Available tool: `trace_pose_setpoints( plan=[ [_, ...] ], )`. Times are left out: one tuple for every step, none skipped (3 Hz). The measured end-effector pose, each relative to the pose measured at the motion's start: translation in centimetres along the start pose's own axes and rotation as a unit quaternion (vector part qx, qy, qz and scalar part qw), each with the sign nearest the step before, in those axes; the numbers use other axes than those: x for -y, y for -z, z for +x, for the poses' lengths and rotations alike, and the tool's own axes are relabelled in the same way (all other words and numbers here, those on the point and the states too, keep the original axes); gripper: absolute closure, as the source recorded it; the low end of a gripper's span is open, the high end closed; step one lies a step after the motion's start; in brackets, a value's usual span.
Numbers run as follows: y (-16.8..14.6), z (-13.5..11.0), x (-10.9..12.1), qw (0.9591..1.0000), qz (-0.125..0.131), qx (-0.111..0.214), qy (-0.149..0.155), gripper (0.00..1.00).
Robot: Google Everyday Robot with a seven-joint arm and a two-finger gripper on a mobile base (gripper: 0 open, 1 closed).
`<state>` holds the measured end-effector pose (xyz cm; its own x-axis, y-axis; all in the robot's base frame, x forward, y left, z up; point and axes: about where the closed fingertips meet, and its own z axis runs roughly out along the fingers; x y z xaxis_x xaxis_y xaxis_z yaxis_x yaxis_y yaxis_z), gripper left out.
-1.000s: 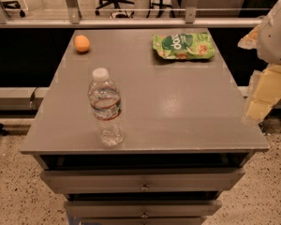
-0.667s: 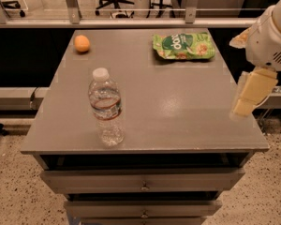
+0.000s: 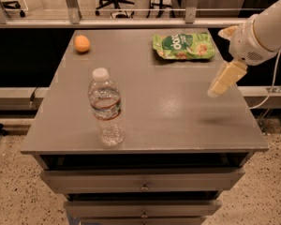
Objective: Move green rice chip bag near water bottle
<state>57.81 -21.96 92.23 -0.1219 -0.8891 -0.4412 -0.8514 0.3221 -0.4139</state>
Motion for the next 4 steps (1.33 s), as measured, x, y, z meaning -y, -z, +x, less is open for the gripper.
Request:
trace_pose_setpoints(
  plan=[
    [-3.6, 0.5, 5.0, 0.9982, 0.034, 0.046, -0.019, 0.00],
    [-5.5, 1.0, 8.2, 0.9952, 0.054, 0.074, -0.036, 0.00],
    [-8.0, 1.3, 11.2, 0.9916, 0.061, 0.097, -0.060, 0.00],
    [-10.3, 1.2, 13.5, 0.9875, 0.058, 0.116, -0.090, 0.00]
  ],
)
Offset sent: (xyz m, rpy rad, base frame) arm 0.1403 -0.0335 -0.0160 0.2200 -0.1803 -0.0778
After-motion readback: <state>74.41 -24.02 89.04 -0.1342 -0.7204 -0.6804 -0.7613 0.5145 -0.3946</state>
